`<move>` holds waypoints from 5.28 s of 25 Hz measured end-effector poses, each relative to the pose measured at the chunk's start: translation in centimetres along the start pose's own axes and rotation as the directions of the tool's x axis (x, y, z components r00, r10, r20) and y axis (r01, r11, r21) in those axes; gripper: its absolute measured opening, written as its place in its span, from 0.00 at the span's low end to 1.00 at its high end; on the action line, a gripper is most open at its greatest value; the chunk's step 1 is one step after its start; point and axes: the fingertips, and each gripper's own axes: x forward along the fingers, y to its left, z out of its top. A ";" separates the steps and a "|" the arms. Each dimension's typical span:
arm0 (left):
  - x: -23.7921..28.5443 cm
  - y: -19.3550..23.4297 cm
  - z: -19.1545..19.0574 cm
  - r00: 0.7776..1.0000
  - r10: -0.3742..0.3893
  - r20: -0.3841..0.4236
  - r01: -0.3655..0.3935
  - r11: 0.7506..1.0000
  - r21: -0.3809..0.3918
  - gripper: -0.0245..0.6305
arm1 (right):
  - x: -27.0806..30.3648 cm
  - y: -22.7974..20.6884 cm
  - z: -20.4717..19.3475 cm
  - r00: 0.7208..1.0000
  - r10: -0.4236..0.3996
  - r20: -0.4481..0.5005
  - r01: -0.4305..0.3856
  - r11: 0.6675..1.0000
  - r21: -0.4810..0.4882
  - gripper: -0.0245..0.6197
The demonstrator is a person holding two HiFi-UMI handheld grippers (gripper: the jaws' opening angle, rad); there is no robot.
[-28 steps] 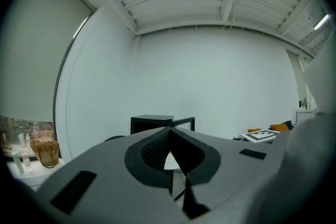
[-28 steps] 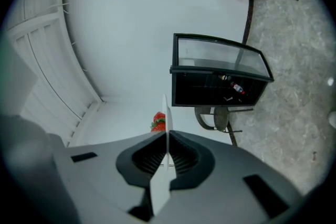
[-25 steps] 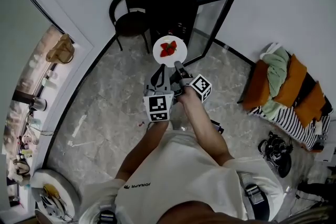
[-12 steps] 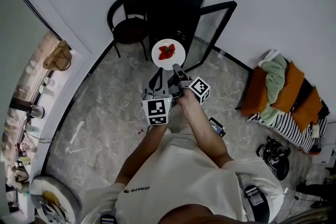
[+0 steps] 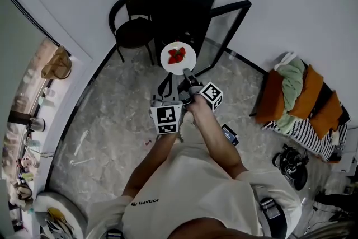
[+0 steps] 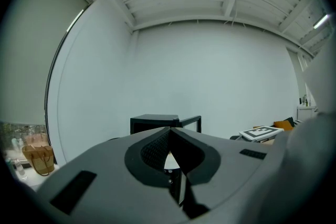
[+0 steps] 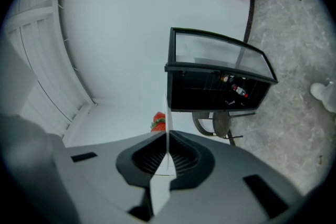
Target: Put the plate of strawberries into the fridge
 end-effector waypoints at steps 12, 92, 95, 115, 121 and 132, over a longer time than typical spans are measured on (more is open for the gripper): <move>11.2 2.2 -0.2 0.999 0.037 -0.004 -0.037 0.999 0.034 0.04 | 9.8 -1.8 5.8 0.999 -0.003 -0.034 0.004 1.000 0.020 0.07; 31.2 10.9 -12.1 0.995 0.087 -0.052 -0.089 0.995 -0.044 0.04 | 31.1 -22.5 14.4 0.971 -0.095 0.221 0.083 0.995 0.060 0.07; 31.3 11.1 -12.0 0.996 0.084 -0.042 -0.086 0.996 -0.037 0.04 | 31.6 -23.4 14.6 0.964 -0.092 0.249 0.072 0.994 0.087 0.07; 32.7 10.9 -14.2 0.996 0.073 -0.051 -0.076 0.996 -0.056 0.04 | 34.2 -28.8 15.9 0.948 -0.126 0.294 0.094 0.988 0.120 0.07; 33.1 10.6 -15.4 0.996 0.064 -0.069 -0.069 0.995 -0.068 0.04 | 35.2 -30.1 16.6 0.939 -0.163 0.302 0.127 0.982 0.137 0.07; 33.5 10.0 -16.4 0.994 0.050 -0.097 -0.055 0.997 -0.052 0.04 | 36.5 -32.1 17.7 0.924 -0.219 0.314 0.177 0.972 0.156 0.07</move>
